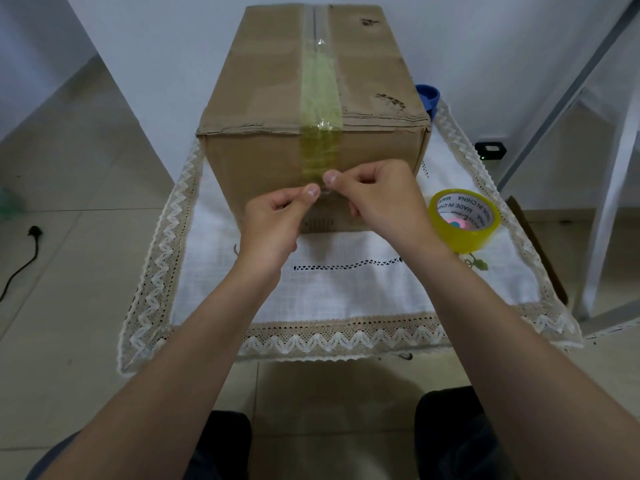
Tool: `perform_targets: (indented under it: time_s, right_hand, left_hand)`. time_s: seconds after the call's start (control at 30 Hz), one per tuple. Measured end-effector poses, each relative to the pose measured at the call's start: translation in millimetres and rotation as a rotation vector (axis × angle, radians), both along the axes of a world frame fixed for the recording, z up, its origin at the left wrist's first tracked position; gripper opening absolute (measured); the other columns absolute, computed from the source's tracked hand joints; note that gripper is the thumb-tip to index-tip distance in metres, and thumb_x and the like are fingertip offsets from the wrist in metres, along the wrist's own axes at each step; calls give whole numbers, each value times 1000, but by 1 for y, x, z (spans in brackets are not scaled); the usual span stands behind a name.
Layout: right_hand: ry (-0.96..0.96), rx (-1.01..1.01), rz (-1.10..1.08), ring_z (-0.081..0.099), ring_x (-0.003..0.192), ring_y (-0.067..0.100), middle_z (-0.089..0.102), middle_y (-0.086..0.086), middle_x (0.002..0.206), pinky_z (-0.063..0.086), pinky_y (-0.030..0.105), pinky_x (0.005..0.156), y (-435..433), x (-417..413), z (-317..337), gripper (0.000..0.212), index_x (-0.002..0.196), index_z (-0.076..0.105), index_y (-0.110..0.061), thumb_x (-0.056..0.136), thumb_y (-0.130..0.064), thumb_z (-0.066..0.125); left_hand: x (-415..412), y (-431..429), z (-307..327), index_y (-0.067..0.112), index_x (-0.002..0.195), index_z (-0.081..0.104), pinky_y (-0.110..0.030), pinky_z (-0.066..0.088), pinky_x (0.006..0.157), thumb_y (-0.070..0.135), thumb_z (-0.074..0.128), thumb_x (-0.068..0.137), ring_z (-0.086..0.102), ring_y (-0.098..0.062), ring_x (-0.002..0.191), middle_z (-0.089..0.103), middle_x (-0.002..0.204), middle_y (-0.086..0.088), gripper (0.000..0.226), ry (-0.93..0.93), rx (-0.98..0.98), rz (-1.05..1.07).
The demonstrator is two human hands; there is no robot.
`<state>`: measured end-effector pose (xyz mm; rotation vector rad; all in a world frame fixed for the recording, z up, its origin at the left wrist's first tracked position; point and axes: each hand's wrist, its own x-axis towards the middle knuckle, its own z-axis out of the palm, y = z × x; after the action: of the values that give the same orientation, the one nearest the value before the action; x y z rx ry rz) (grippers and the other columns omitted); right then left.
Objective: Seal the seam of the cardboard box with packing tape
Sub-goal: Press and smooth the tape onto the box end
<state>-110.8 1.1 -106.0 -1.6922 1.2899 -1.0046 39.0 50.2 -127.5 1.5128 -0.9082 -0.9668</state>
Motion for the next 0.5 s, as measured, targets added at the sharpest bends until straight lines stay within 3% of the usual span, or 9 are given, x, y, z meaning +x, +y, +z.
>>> perform_targets:
  time_s: [0.07,0.1,0.13,0.17,0.23,0.27,0.33,0.4,0.5]
  right_hand:
    - [28,-4,2,49,45,5,57,-5,46,42,23,53,-1,-1,-1,21,74,81,-24,91,-37,79]
    - [41,0,2,51,46,5,58,-6,45,44,25,55,-1,-1,-1,17,75,81,-29,89,-38,80]
    - [58,2,-1,53,47,4,59,-8,45,46,26,57,-2,-1,-1,15,76,81,-31,88,-40,81]
    - [84,1,-11,55,48,5,61,-9,45,48,29,59,-2,-1,-1,16,76,82,-31,87,-42,81]
    - [215,-9,-41,63,57,10,66,-10,51,56,34,66,-2,-3,-1,24,75,81,-27,86,-48,79]
    - [302,-14,-50,67,63,13,68,-8,56,59,38,71,-1,-4,-2,28,74,81,-25,86,-50,78]
    - [404,-11,-51,70,69,17,70,-6,61,61,42,77,0,-8,-1,29,73,80,-26,85,-52,77]
    - [424,-45,-52,69,70,16,69,-6,61,60,40,75,2,-10,5,30,72,79,-26,86,-53,76]
    - [489,-395,-131,64,67,16,61,-12,60,53,35,63,5,-10,21,32,73,75,-24,89,-52,75]
  left_hand:
    - [0,0,2,17,110,79,-17,33,45,33,70,97,37,0,39,52,38,13,21,4,-15,-5]
    - [-1,-1,2,16,111,78,-15,34,47,32,70,97,55,-3,41,69,53,10,22,7,-23,-8]
    - [-1,-2,2,15,111,78,-14,36,49,31,71,97,69,-3,56,69,77,14,23,10,-29,-8]
    - [-1,-3,1,14,112,78,-12,40,54,31,71,97,65,-5,86,53,88,25,23,16,-35,-6]
    - [-2,-3,0,14,110,78,-16,55,74,29,71,96,51,-12,104,50,89,26,22,39,-53,0]
    - [-2,-4,0,14,109,77,-24,57,86,29,72,96,49,-13,107,49,88,27,20,44,-54,5]
    - [-3,-4,-1,15,108,77,-28,56,86,29,73,95,59,-3,97,53,87,27,19,34,-53,23]
    - [-3,-4,-2,15,107,79,-8,51,70,29,75,93,71,10,75,71,86,18,20,13,-72,44]
    - [-3,-5,-1,18,104,81,-8,49,71,32,78,91,67,19,76,77,86,18,19,-1,-65,65]
